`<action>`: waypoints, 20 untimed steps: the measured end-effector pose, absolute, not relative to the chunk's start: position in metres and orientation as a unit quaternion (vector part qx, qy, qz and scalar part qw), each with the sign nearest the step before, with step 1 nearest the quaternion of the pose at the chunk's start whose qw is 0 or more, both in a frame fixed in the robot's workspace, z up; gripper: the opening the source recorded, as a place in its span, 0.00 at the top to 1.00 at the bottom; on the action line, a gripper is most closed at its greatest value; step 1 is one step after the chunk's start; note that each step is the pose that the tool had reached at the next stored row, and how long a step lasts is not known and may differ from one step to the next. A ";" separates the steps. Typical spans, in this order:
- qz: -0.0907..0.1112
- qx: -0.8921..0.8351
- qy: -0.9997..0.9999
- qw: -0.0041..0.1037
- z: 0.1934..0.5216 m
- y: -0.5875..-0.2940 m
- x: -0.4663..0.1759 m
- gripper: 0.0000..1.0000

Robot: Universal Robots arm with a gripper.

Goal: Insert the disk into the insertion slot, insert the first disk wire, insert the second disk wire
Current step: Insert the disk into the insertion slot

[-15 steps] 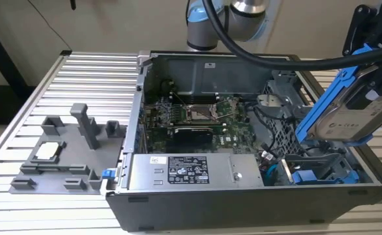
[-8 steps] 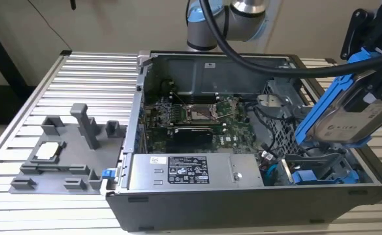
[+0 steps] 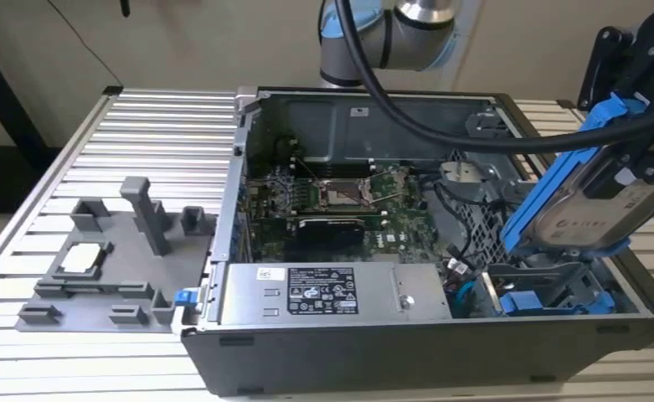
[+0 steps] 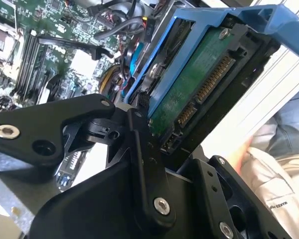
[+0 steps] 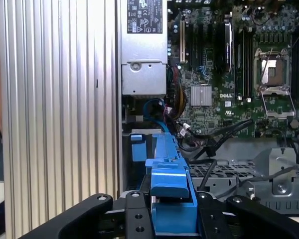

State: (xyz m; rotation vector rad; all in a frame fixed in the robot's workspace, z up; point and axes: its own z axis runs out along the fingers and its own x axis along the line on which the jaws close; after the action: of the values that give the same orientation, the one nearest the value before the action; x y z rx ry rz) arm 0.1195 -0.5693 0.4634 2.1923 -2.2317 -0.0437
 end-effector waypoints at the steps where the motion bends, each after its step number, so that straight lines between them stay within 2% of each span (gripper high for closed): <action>1: -0.014 0.701 -0.713 0.006 0.462 -0.569 0.119 0.67; 20: -0.014 0.703 -0.711 0.006 0.441 -0.574 0.123 0.67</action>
State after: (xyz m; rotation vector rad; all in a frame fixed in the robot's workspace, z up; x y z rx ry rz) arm 0.1234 -0.5745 0.4412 2.2017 -2.2250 -0.0435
